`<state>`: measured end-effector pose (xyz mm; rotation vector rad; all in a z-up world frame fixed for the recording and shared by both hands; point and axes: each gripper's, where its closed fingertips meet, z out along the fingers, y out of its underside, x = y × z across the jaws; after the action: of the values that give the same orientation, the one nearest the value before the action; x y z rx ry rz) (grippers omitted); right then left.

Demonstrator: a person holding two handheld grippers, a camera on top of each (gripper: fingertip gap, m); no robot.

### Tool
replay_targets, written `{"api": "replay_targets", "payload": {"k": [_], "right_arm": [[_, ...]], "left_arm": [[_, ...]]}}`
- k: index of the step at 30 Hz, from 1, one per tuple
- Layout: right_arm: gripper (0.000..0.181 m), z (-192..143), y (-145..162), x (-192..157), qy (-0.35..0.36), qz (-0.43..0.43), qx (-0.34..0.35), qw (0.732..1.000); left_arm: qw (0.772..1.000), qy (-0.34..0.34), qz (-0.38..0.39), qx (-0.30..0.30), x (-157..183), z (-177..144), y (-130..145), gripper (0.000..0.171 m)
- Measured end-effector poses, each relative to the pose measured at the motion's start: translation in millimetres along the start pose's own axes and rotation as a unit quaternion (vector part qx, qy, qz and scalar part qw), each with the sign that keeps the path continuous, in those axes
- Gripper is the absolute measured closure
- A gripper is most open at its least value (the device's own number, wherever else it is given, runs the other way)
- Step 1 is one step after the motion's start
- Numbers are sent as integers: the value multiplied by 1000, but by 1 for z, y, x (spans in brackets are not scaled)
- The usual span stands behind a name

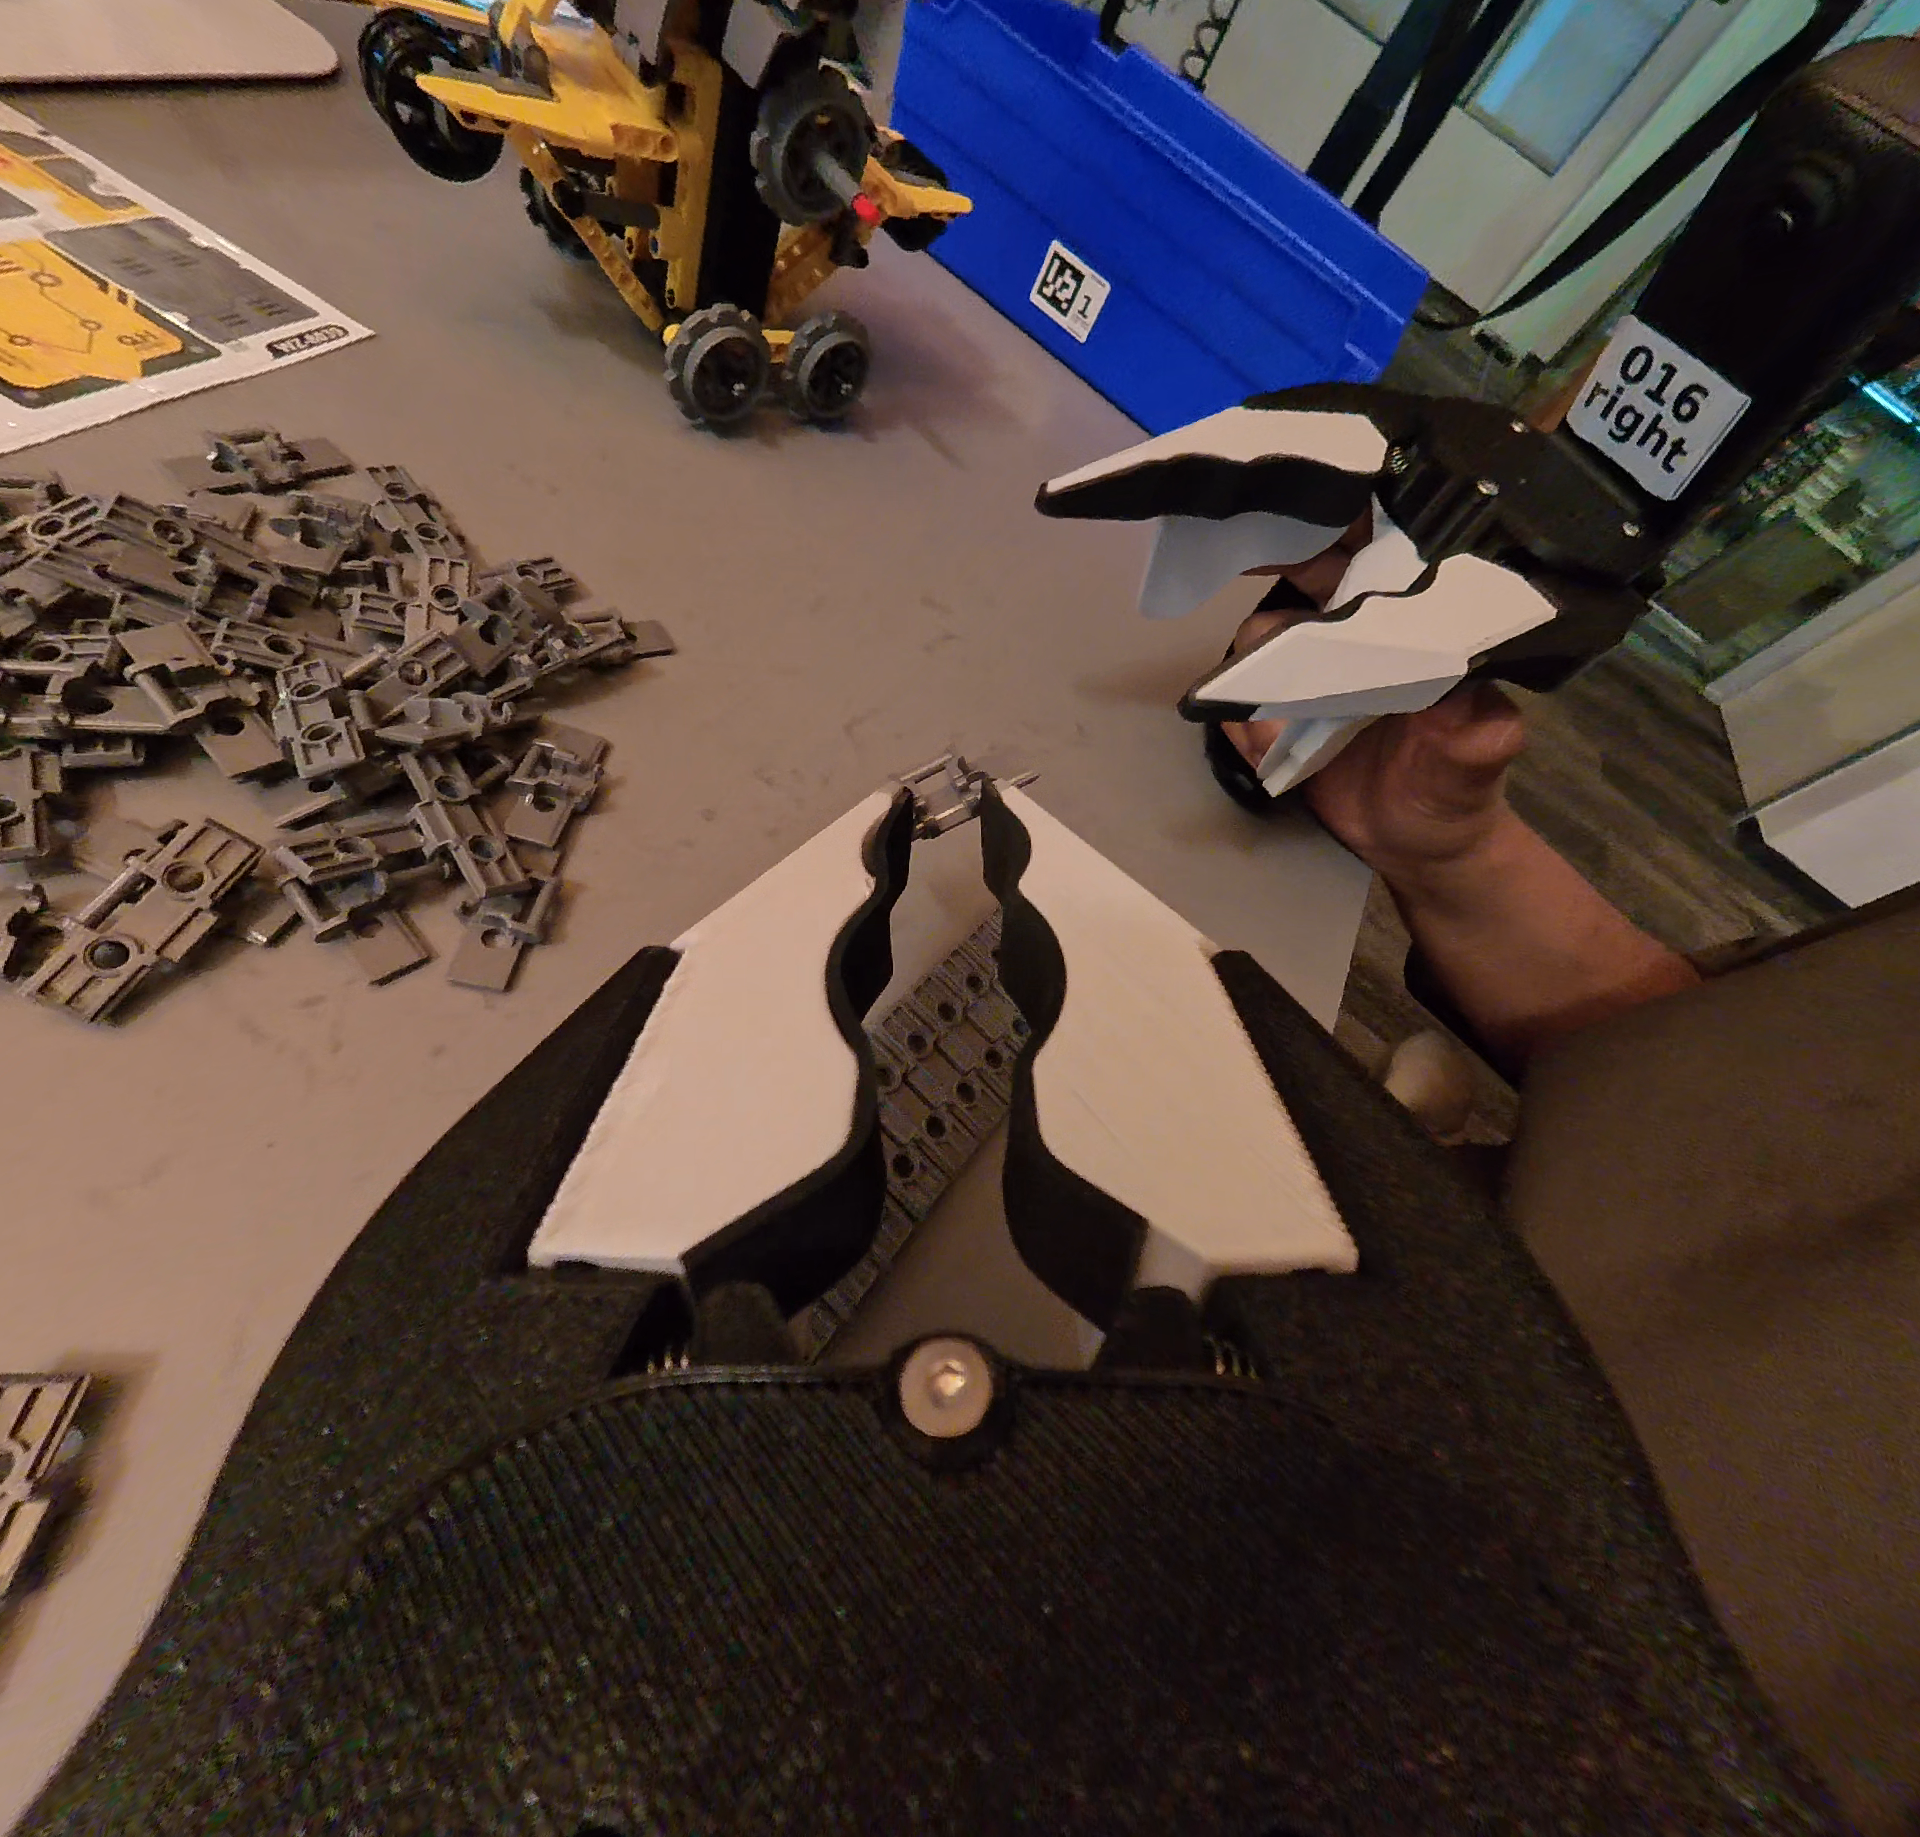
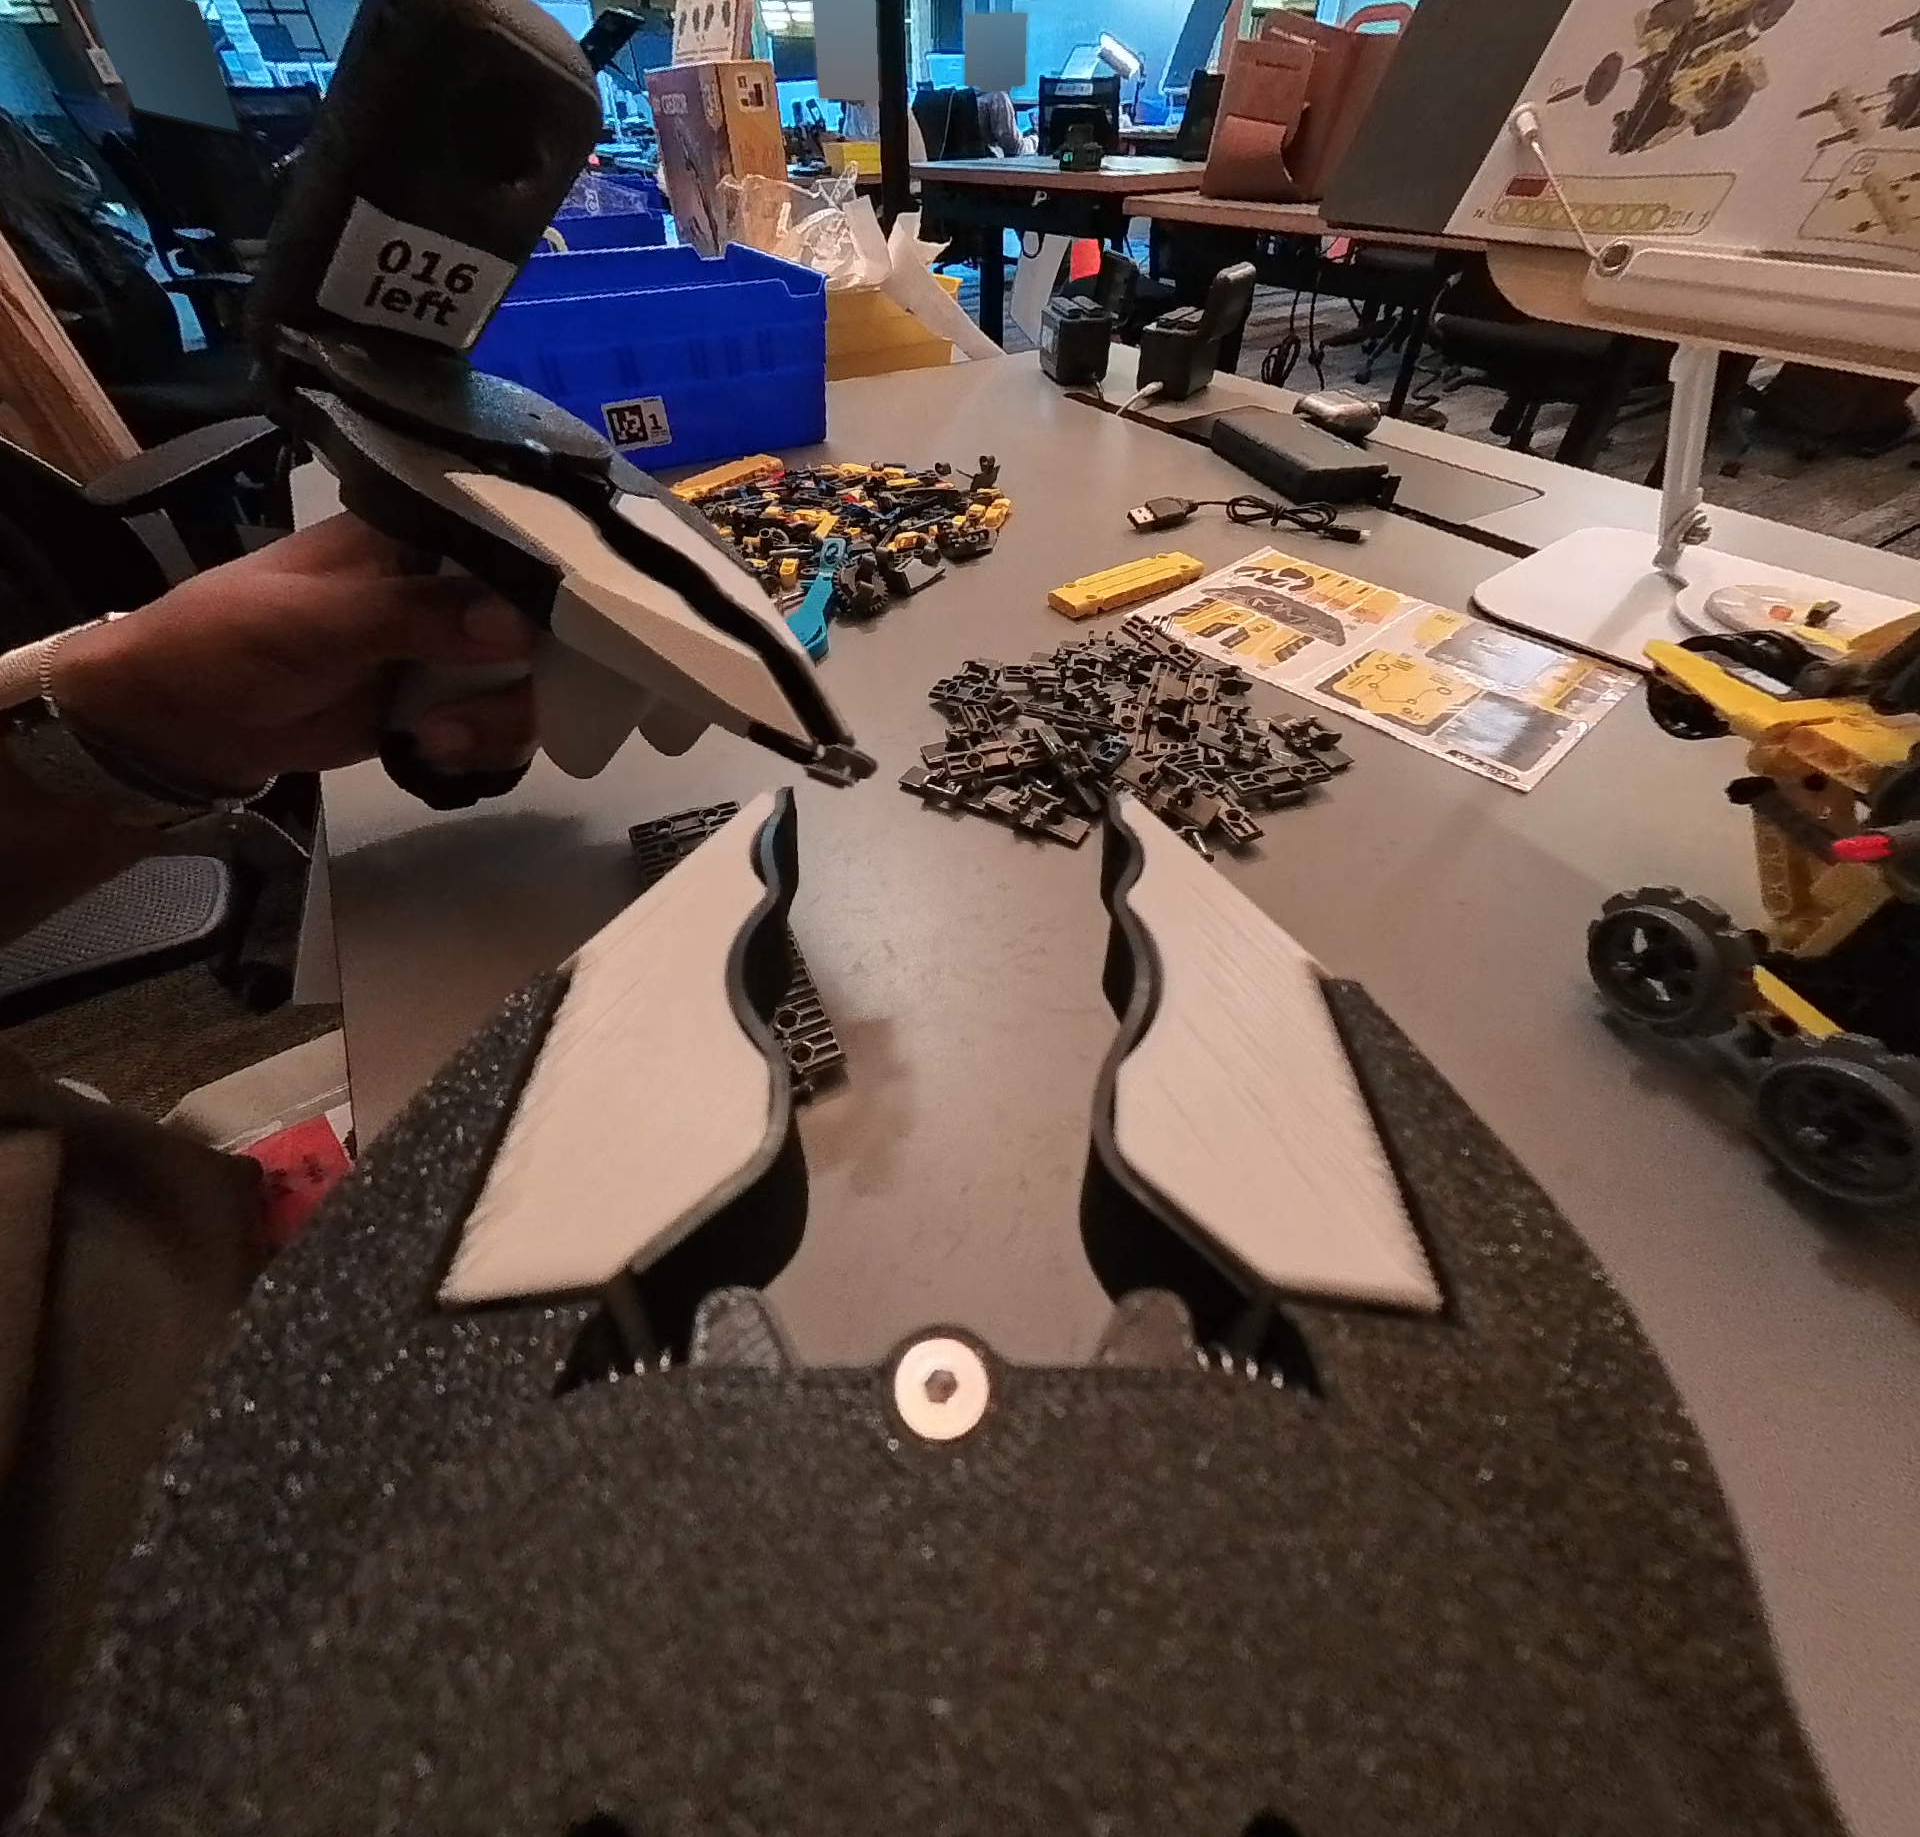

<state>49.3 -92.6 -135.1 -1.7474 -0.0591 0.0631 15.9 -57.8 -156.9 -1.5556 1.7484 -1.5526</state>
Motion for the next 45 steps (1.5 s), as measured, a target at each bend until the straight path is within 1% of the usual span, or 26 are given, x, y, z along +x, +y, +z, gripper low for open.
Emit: {"api": "replay_targets", "payload": {"k": [12,22,31,36,45], "right_arm": [[123,0,0,0,0,-1,-2,1000],[123,0,0,0,0,0,-1,1000],[122,1,1,-4,-4,-11,-5,1000],[123,2,-1,-13,-17,-39,-1,999],[153,-3,-11,-28,-35,-85,42,995]], "left_arm": [[1000,7,5,-6,2,13,-1,161],[999,34,-12,17,8,11,-10,161],[995,81,-43,44,20,6,-19,161],[988,123,-69,55,32,6,-23,161],[985,147,-82,47,37,9,-18,161]]}}
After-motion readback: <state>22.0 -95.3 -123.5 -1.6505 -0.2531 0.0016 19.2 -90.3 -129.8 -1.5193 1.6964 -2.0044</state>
